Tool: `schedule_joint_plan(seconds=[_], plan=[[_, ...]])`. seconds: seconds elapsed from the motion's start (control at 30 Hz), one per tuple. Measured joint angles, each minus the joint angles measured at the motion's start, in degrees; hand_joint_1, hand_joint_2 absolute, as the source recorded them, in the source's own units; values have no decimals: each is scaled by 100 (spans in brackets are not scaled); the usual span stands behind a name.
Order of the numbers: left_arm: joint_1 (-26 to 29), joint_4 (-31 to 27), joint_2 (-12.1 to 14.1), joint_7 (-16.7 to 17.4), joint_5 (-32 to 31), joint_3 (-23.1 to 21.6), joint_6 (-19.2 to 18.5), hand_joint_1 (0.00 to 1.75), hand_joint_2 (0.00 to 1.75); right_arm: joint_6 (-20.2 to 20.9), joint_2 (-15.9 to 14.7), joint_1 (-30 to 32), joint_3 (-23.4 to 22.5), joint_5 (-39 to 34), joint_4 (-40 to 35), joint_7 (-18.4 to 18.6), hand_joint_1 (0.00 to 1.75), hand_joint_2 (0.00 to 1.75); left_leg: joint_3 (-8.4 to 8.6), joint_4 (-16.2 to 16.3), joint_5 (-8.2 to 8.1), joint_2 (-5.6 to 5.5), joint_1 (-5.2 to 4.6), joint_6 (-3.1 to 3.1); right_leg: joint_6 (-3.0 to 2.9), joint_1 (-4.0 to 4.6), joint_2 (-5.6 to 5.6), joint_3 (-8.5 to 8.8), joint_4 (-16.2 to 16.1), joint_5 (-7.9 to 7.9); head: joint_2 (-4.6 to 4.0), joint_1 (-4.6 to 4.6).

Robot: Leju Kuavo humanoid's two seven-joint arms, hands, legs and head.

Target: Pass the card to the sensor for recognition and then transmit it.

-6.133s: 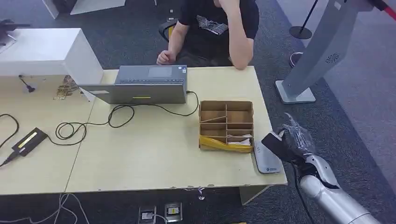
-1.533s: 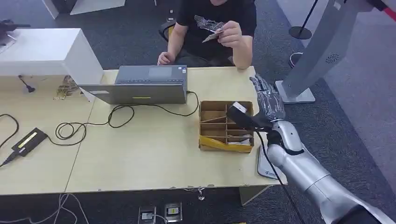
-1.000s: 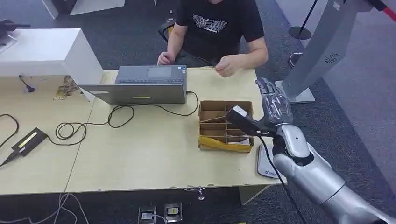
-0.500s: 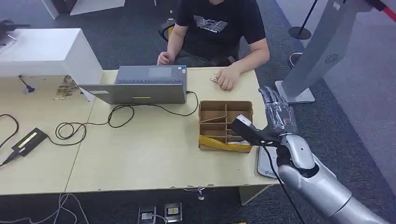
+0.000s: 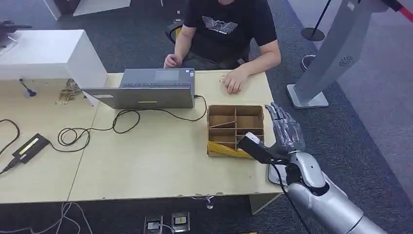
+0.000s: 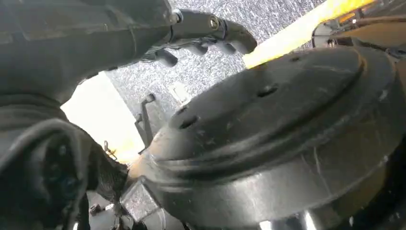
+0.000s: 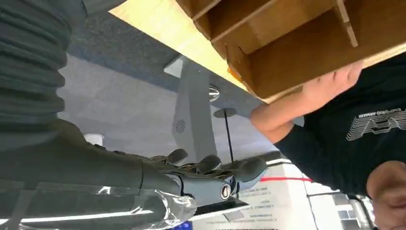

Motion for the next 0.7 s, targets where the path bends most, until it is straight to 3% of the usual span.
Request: schedule_joint_plan(seconds=[0.7], plan=[[-1, 0, -2, -105, 0, 0, 0, 0, 0, -247, -57, 245, 33, -655, 177, -317, 0, 175, -2, 0, 0, 0, 0, 0, 0, 0, 0, 1, 0, 0, 0, 0]])
